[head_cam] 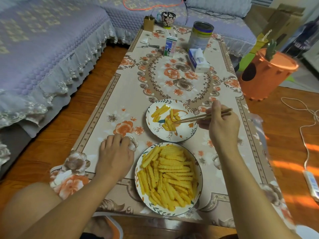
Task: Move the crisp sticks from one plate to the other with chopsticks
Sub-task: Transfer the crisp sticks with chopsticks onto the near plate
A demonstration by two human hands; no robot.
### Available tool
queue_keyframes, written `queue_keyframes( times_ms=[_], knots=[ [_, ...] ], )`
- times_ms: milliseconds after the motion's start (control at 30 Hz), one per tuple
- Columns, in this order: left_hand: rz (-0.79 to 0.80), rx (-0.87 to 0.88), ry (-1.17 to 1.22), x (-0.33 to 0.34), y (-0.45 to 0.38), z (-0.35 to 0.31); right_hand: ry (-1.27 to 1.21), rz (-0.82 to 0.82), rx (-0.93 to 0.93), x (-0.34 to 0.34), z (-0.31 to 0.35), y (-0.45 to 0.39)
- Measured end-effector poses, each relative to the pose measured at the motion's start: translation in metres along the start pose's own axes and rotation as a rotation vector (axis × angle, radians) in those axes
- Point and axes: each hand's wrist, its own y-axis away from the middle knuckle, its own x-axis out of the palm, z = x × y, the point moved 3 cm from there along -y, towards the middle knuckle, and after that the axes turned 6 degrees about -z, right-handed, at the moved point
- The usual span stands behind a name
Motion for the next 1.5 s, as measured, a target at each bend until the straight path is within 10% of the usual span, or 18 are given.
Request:
queue_keyframes(
  times_ms=[400, 1000, 1500],
  knots=[
    [0.003, -0.006, -0.008, 0.001, 0.0, 0.001, -0.014, 0.026, 0.033, -0.022, 0.016, -0.001],
    [-0.018, 0.003, -0.004, 0.0, 0.002, -0.001, 0.141, 0.538, -0.032, -0.061, 0.064, 0.042],
    [0.0, 0.003, -0.011, 0.001, 0.0, 0.0, 0.04, 0.188, -0.042, -0.017, 0.004, -0.014]
  ],
)
